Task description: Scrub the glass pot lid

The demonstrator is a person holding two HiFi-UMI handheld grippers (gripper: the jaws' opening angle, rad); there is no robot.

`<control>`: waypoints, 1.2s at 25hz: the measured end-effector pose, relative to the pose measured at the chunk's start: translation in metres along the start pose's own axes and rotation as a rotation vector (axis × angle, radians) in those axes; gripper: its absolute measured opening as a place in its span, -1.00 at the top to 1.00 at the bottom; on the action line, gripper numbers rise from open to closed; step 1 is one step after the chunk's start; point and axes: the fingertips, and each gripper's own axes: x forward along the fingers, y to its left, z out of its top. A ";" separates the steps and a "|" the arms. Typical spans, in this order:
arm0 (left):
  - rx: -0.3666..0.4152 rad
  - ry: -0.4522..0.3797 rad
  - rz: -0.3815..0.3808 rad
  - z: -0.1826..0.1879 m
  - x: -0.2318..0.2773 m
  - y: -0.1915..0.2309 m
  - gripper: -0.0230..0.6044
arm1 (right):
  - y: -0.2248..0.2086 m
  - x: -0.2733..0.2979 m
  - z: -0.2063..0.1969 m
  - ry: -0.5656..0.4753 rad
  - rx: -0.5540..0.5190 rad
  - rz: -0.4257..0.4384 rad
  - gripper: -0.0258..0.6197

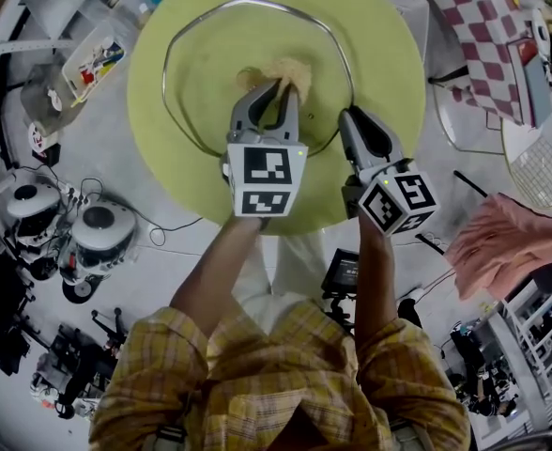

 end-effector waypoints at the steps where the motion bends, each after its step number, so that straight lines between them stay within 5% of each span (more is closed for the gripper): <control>1: -0.003 0.001 0.009 0.000 -0.001 0.004 0.79 | 0.000 0.000 0.000 0.001 -0.001 0.000 0.72; 30: -0.067 -0.025 0.167 0.001 -0.020 0.095 0.78 | -0.001 0.002 0.000 0.007 -0.017 -0.020 0.72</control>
